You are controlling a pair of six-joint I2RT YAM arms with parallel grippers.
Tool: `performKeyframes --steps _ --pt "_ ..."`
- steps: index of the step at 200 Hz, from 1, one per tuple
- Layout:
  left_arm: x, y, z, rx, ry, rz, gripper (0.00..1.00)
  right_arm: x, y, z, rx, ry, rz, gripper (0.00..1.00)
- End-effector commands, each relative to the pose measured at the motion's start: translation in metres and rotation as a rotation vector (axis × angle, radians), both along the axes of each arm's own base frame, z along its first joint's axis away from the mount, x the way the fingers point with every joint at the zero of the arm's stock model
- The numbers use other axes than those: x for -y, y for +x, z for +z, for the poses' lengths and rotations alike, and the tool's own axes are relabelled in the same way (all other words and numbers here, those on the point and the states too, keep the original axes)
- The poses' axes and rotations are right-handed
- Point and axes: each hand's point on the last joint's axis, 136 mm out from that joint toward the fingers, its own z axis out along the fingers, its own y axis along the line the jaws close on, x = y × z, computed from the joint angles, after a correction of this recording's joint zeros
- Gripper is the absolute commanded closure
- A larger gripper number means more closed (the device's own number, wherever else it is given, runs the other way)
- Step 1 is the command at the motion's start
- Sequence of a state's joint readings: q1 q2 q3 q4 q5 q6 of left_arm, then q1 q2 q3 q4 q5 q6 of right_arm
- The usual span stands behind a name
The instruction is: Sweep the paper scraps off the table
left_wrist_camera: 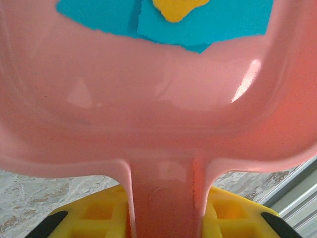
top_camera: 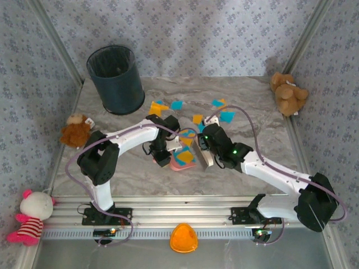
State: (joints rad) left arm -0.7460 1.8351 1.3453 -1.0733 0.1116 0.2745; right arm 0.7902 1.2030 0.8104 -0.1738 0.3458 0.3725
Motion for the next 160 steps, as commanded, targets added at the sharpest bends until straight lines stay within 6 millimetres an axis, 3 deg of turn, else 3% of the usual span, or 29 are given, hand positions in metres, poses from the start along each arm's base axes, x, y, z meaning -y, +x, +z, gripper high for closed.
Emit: performKeyframes --steps 1,64,160 --pt "-0.009 -0.004 0.0 -0.011 0.027 0.024 1.0 -0.021 -0.003 0.009 -0.002 0.059 0.084 1.0" --pt "-0.013 -0.004 -0.002 -0.009 0.032 0.043 1.0 -0.033 -0.005 0.022 0.011 0.181 0.136 1.0" --pt "-0.029 0.003 0.003 0.024 0.017 0.133 1.0 0.002 0.011 0.046 0.11 0.171 0.002 1.0"
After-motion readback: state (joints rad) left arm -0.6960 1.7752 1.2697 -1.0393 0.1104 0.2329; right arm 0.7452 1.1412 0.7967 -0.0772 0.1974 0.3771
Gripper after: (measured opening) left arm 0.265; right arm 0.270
